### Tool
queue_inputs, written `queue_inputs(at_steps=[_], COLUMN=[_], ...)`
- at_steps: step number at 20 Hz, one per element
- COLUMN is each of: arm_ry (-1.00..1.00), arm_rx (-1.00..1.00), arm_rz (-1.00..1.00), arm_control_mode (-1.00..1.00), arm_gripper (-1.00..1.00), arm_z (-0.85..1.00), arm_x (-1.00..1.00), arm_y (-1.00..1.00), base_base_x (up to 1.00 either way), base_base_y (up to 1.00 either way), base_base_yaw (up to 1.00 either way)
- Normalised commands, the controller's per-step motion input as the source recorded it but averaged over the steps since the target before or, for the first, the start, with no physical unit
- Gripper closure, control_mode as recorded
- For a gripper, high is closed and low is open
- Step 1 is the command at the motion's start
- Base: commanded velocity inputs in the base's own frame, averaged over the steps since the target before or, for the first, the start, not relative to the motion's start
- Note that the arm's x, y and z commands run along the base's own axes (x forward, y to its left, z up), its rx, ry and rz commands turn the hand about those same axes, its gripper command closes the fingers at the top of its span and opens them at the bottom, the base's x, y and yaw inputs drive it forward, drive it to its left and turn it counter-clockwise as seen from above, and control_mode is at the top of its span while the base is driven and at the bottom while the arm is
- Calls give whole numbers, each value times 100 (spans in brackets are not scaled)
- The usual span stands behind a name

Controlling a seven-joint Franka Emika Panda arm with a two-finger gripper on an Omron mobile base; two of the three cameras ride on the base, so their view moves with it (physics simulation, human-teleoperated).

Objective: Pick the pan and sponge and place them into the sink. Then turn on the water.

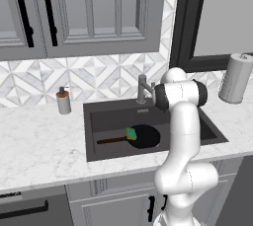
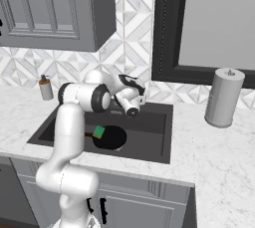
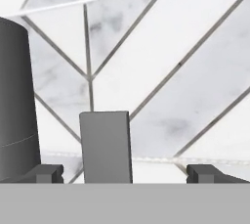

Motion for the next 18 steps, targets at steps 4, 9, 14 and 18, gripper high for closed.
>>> queue_inputs(at_steps=[4,9,14,18], arm_ry=[0,0,0,0], arm_rx=[0,0,0,0], arm_rz=[0,0,0,0], arm_control_mode=[-100,-100,-100,-100], arm_gripper=[-100,-100,-100,-100], arm_z=[0,0,0,0], arm_x=[0,1,1,0], arm_y=[0,-4,-9,-17], base_base_x=[0,0,0,0], base_base_y=[0,0,0,0], base_base_yaw=[0,0,0,0])
